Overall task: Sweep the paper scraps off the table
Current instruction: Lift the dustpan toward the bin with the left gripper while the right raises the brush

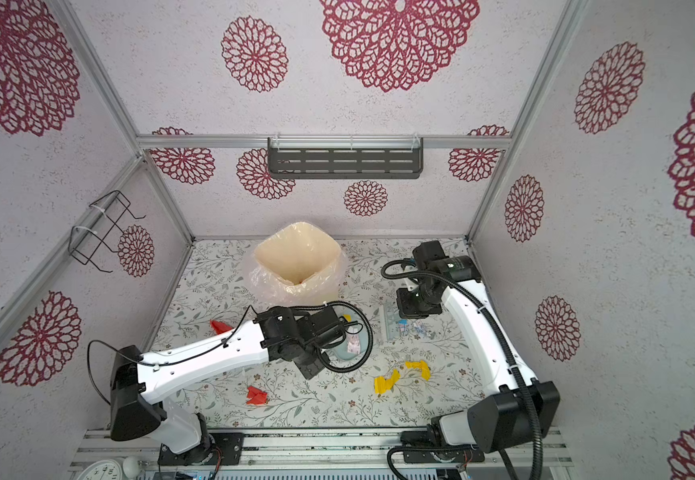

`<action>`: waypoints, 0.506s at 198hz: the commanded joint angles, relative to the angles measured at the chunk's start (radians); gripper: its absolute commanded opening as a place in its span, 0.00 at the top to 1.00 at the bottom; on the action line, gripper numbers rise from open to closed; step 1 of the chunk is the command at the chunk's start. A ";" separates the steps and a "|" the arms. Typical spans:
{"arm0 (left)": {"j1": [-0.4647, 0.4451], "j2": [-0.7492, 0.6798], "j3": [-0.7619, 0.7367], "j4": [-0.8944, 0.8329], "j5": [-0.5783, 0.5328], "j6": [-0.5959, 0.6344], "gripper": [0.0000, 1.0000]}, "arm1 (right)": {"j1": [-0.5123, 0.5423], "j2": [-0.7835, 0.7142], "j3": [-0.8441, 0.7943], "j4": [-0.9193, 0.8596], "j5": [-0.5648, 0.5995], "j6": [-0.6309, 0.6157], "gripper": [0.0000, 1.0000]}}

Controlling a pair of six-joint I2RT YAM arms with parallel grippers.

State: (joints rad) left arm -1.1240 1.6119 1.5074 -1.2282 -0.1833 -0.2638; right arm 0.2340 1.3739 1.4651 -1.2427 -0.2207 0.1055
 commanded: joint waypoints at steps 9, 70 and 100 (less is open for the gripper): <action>-0.020 -0.036 0.117 -0.129 -0.057 -0.047 1.00 | -0.043 -0.042 -0.030 0.035 -0.090 -0.010 1.00; -0.034 -0.029 0.348 -0.297 -0.104 -0.133 1.00 | -0.071 -0.054 -0.038 0.042 -0.143 -0.023 1.00; -0.031 -0.006 0.487 -0.390 -0.137 -0.161 1.00 | -0.072 -0.057 -0.050 0.051 -0.161 -0.026 1.00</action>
State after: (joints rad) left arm -1.1469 1.6104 1.8980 -1.5158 -0.2737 -0.3805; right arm 0.1680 1.3533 1.4181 -1.1995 -0.3401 0.0971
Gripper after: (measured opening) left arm 0.224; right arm 0.088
